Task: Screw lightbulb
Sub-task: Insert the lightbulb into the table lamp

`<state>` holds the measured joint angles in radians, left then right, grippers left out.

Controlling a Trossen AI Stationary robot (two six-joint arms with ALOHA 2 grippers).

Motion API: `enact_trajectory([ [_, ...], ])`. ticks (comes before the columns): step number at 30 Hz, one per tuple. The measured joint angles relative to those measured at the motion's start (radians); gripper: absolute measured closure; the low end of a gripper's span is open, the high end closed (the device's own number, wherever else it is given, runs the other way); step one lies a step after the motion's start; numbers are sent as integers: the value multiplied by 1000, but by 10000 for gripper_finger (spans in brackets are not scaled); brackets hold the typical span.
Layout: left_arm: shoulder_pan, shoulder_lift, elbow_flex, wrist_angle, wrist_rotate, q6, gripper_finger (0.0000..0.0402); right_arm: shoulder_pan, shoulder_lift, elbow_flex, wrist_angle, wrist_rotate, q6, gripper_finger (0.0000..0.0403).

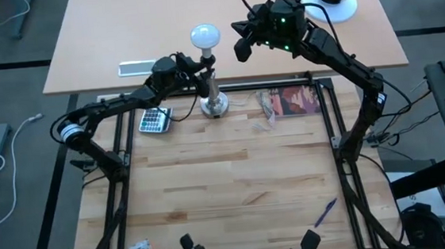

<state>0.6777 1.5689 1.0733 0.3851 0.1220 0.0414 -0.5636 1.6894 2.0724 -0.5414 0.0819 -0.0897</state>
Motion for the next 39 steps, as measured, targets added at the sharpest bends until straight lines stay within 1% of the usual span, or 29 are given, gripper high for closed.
enact_trajectory([
  [5, 0, 37, 45, -8, 10, -24, 280, -1, 0, 0, 0, 0, 0, 403],
  [7, 0, 46, 62, -9, 33, -37, 297, -1, 0, 0, -1, 0, 0, 403],
  [10, 0, 49, 78, -31, 61, -46, 335, -1, 0, 0, -2, 0, 0, 403],
  [11, 1, 48, 80, -41, 64, -45, 340, -1, 0, 0, -3, 0, 0, 403],
  [17, 1, 27, 78, -97, 73, -62, 340, -1, 0, 0, -5, 0, 0, 403],
  [22, -10, 18, 79, -114, 111, -76, 339, -2, 0, 0, -5, 0, 0, 403],
  [24, -19, 11, 79, -123, 121, -84, 333, -2, 0, 0, -5, 0, 0, 403],
  [27, -33, 5, 78, -139, 151, -87, 330, -2, 0, 0, -5, 0, 0, 403],
  [33, -64, -5, 79, -185, 210, -70, 337, -2, 0, 0, -7, 0, 0, 403],
  [39, -97, -26, 79, -257, 297, -93, 313, -2, 0, 0, -20, 0, 3, 403],
])
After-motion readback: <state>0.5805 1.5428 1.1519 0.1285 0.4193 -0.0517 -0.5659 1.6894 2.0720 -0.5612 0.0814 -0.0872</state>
